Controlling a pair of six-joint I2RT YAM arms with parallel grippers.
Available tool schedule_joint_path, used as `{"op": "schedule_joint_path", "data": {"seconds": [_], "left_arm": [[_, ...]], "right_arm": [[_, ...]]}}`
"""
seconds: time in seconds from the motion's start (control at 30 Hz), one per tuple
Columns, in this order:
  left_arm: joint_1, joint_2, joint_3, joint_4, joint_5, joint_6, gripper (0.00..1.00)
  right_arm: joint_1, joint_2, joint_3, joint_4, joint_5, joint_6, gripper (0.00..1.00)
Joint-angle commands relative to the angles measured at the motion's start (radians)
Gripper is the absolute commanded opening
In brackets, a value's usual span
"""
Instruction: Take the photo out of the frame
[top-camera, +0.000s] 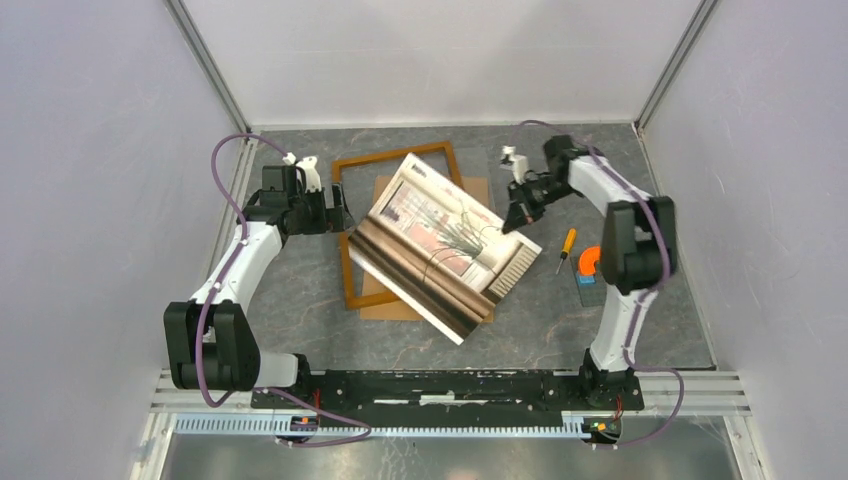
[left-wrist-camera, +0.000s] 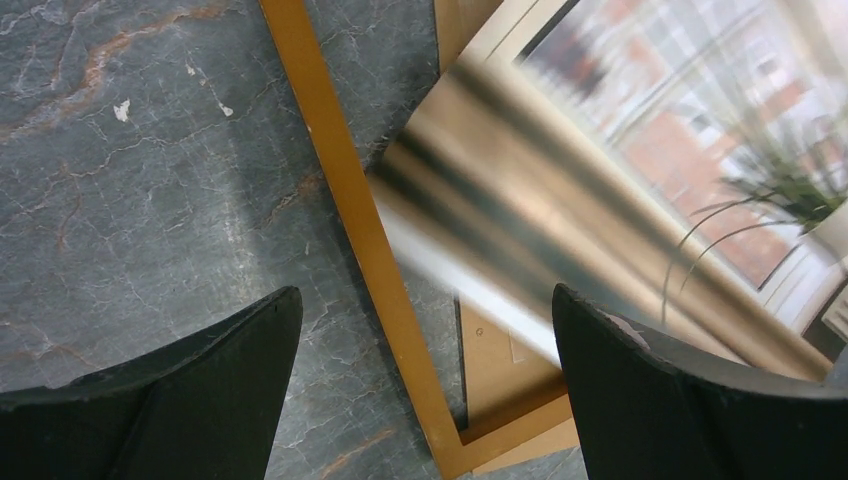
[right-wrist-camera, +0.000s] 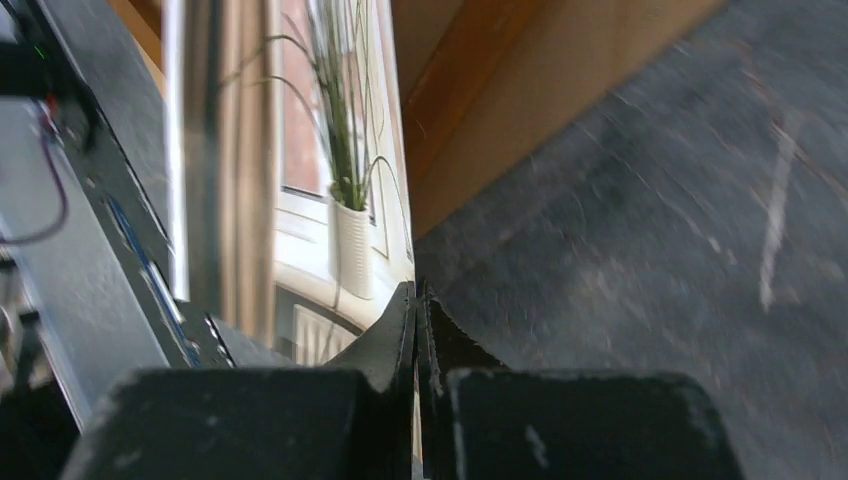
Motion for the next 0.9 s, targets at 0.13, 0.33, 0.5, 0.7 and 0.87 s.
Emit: {"op": "schedule_joint_path", "data": {"seconds": [0.13,0.33,0.5,0.7,0.87], "left_arm": [[0.017,0.055,0.051,0.023,-0.024,-0.03,1.0],[0.025,0.076,0.054,0.013,-0.04,-0.018,1.0],[0.063,0.109,0.054,0.007,-0.042,-0.02,1.0],[0.11,0.227,0.136,0.004,0.009,-0.001,1.0],[0.121,0.357,0.252,-0.013,0.068,0.03,1.0]], "right_arm": [[-0.056,-0.314,-0.43,0.744,-0.216,0.62,0.0],[-0.008,-0.31,-0.615,1.215,-0.145,1.017,0.0],[0.06,-0.247,-0.613,1.332,-0.106,1.106,0.0],[0.11,-0.244,-0.668,1.427,-0.05,1.208,0.0],[0.117,-0.26,-0.68,1.22,-0.054,1.065,0.43]]}}
